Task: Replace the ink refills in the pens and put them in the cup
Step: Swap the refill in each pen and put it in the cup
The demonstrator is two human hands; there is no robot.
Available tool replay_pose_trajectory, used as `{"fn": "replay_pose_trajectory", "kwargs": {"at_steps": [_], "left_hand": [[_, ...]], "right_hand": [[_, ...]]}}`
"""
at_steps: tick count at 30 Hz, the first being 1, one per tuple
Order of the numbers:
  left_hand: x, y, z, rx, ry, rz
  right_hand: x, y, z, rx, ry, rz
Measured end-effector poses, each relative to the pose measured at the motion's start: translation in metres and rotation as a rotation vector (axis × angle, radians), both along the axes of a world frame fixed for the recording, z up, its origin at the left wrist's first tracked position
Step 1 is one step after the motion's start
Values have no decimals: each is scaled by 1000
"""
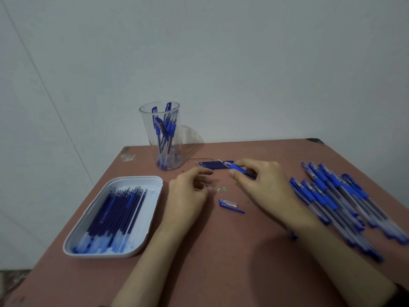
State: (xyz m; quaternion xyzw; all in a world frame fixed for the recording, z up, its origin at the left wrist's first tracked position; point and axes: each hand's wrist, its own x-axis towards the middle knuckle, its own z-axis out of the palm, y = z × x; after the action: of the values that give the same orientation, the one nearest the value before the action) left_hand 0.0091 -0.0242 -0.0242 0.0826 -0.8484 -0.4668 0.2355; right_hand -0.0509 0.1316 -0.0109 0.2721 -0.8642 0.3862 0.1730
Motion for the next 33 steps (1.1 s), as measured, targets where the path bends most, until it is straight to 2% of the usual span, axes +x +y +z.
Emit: {"fn": "replay_pose_trajectory", "kwargs": {"at_steps": [2, 6, 15, 18, 23, 28, 33], "left_hand": [[2, 1, -2, -131, -58, -18], [5, -2, -1, -181, -132, -49], [2, -5, -1, -68, -191, -96], [1, -5, 1, 75, -159, -103], [5, 0, 10, 585, -63, -196], [3, -2, 7, 652, -46, -193], [1, -8, 11, 896, 45, -141]], "right_hand": [[0, 0, 1, 11, -6, 1], [0, 1, 0, 39, -21, 5], [0, 0, 0, 77, -35, 16], [1, -1, -1, 55, -39, 29], [6, -2, -1, 6, -57, 165], [6, -4, -1, 11, -79, 231], [-3, 5, 0, 44, 22, 90]]}}
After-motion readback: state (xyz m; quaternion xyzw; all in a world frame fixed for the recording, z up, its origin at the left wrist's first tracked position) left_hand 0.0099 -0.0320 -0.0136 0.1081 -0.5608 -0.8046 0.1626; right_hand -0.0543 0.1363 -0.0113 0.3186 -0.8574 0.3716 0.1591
